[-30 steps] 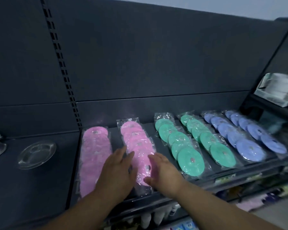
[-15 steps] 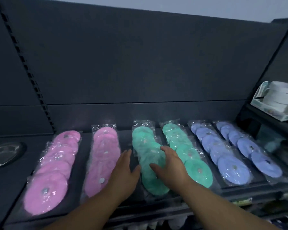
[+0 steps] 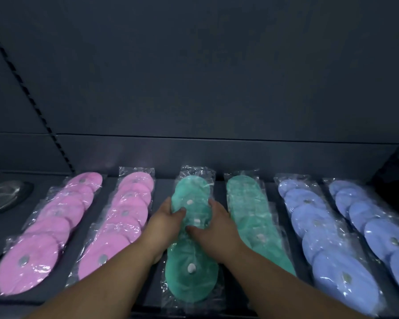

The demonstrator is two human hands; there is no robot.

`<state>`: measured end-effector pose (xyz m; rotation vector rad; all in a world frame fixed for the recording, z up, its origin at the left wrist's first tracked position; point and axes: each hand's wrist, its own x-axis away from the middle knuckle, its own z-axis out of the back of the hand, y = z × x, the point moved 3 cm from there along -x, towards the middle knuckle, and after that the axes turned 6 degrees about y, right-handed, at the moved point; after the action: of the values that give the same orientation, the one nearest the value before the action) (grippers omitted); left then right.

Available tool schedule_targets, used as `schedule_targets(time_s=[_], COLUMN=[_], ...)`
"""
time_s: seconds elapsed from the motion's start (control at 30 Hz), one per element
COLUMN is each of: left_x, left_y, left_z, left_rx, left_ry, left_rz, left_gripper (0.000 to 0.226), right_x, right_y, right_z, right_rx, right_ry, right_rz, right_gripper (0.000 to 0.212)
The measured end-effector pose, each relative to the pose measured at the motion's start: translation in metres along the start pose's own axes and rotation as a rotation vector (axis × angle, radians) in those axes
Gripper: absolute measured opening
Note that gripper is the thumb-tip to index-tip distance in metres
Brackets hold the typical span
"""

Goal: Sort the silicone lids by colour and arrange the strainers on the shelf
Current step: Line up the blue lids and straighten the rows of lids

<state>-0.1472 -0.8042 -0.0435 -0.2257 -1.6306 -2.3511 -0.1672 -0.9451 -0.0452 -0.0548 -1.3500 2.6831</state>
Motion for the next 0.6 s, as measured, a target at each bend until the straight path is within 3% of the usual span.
schedule_targets(time_s=[0.13,0.3,0.47,0.6], left_x=[0.004,0.003,0.000,-0.004], left_y=[0.006,0.012,0.008,0.007], left_z=[-0.002,0.002,-0.003,-0.004], left_rx=[-0.026,-0.181,-0.216,-0.207], left_ry=[-0.011,0.021,-0.052,-0.078], left_rz=[-0.006,-0.072,-0.104,-0.104], left_gripper=[0.026,0.013,0.070,0.075], right_x=[0.001,0.007,0.006,0.009], right_y=[0.002,-0.001,-0.004,-0.008], right_z=[0.001,-0.001,0.000,-0.002], right_rx=[-0.018,-0.004,0.014,-0.003], right_ry=[-0.010,0.015,0.029,0.066], right_rz=[0.009,0.023,0.019,0.008], right_gripper=[0.085,0.084,0.073,0.065])
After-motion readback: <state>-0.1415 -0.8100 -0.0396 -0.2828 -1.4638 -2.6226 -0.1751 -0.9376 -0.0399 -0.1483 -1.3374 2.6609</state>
